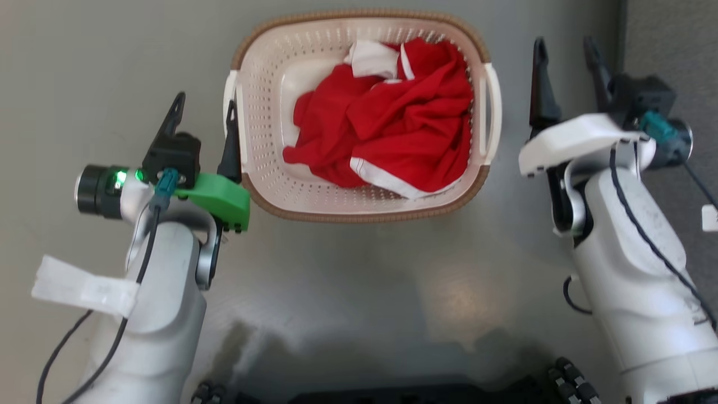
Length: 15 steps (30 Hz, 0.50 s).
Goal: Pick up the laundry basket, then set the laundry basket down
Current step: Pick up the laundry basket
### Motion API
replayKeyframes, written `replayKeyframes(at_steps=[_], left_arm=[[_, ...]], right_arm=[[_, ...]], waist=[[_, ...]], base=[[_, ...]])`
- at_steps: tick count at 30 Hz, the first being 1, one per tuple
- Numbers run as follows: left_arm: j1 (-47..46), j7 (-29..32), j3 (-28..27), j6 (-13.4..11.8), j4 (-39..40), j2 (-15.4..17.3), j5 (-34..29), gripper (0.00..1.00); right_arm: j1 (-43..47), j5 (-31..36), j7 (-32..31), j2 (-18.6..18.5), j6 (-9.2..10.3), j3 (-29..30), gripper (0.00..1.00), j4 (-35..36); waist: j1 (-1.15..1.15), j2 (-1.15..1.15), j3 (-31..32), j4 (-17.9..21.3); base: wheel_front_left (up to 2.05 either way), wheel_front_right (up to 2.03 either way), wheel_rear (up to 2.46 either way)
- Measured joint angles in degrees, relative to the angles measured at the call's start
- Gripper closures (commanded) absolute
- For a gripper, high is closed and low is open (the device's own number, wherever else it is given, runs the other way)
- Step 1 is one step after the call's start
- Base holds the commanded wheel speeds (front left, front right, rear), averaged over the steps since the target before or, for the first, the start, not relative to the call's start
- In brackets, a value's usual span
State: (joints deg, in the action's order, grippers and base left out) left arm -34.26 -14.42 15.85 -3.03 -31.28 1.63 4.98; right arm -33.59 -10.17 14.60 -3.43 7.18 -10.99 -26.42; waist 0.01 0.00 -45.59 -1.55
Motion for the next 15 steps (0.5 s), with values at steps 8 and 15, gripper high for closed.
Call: replayKeyframes(at_steps=[8,15], left_arm=[[-6.48,-0.01,1.6,0.47,-3.26,-0.29,0.88,0.0],[-9.94,-0.01,2.53,0.47,-5.89,-0.33,1.82,0.0]], right_arm=[[-5.9,-0.42,0.0,-0.16,0.0,-1.11,0.0,-1.48],[-7.97,-0.42,0.0,-0.19,0.0,-2.58,0.0,-2.74]], waist=[[0.0,0.0,-6.52,-0.63],[0.0,0.0,-10.82,-1.23]], base=[[0.0,0.0,0.0],[0.0,0.0,0.0]])
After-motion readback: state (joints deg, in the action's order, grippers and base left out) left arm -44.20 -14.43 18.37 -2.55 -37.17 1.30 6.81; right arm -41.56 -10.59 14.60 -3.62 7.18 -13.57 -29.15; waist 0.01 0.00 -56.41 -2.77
